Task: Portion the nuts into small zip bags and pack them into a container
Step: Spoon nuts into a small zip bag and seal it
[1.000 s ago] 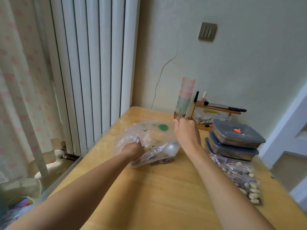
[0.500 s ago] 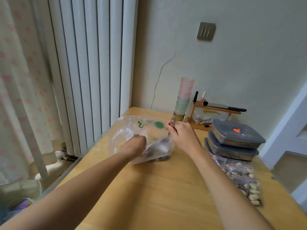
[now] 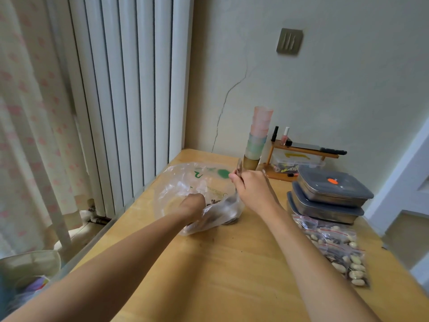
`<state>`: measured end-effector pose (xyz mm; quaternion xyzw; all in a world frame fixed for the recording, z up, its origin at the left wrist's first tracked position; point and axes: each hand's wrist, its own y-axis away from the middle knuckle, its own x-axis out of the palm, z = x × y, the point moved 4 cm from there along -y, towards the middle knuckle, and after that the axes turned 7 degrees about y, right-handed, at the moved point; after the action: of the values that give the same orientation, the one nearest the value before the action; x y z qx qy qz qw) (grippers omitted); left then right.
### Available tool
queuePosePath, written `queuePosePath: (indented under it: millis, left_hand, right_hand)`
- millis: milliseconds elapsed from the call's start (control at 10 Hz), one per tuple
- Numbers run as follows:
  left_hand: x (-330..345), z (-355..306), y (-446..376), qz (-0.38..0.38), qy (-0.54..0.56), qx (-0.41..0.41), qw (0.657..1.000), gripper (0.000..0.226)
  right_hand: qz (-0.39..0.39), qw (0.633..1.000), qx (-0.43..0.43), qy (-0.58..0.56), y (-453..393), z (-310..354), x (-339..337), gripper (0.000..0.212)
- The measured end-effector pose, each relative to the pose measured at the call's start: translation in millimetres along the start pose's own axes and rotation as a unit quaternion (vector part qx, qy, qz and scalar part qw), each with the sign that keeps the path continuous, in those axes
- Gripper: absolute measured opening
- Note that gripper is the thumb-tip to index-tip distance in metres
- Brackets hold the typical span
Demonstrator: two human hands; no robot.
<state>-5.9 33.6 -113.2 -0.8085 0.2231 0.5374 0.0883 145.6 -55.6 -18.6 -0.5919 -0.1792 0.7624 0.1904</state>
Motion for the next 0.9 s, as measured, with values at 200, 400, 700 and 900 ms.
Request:
queuePosePath:
  millis: [200,400,700,900]
  left_hand:
    - [3.6,4.6,-6.7,0.005,0.069,-0.044,0.997,0.024]
    - [3.1,9.0,-7.7,-0.025,0.086,-0.076,0.993,0.033]
    - [6.2,13.6,1.1,-0.034,0.209,-0.127,0.969,0.039]
    - [19.4,6.0,-4.4,-0.002,-0.325,0.125,0.937,0.034]
  right_hand:
    - [-0.013,0.999,0.049,-0.014,3.3,-7.9,-2.4,0.039]
    - [-0.022,0.997,0.066,-0.03,5.8,-11.7,-3.7,0.038]
    - [-0.024,0.997,0.077,-0.018,2.0,-12.9,-1.3,0.04]
    - [-0.034,0.993,0.108,-0.025,1.3,-14.5,4.8,0.041]
